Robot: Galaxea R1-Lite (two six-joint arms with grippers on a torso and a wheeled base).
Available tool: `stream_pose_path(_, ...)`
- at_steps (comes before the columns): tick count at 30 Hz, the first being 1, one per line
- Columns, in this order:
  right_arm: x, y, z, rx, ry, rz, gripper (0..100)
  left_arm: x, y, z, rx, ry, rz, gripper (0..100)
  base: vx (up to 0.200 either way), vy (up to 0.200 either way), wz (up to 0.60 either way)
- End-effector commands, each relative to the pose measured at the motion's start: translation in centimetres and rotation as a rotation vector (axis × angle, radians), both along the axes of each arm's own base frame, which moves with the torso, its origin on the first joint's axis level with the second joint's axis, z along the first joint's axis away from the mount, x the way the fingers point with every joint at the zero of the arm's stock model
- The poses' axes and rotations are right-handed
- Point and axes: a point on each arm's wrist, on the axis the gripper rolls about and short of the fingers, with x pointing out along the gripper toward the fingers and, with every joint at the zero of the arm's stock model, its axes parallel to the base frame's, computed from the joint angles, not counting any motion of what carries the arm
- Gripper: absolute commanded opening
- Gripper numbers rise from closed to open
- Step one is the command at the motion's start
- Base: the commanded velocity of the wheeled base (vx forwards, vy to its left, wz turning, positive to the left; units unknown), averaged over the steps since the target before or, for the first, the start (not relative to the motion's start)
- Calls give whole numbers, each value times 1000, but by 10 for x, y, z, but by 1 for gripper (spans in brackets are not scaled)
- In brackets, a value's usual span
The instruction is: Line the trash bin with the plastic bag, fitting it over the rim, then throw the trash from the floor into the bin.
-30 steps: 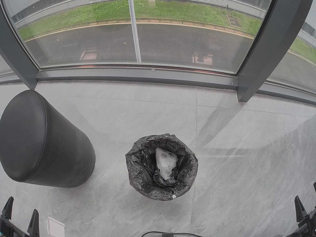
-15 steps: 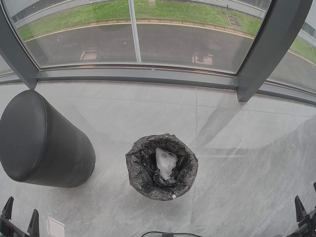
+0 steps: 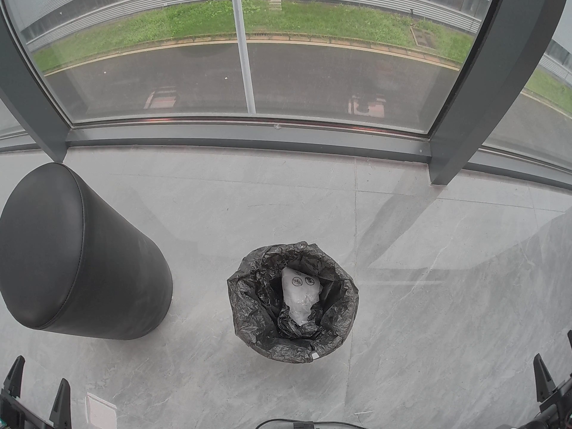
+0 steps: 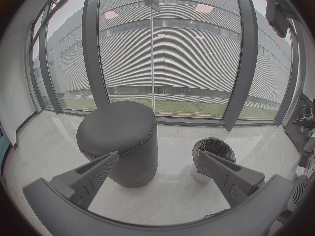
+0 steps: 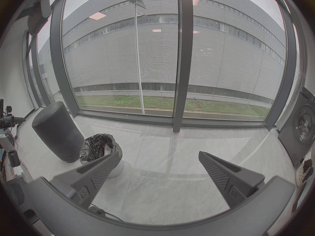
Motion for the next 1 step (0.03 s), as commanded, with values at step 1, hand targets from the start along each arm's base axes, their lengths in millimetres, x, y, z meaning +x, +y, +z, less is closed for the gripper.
stream_pose_path(1,0,0,-5,1,2,0,100,0,0,-5,0,3,0,100,0,0,0)
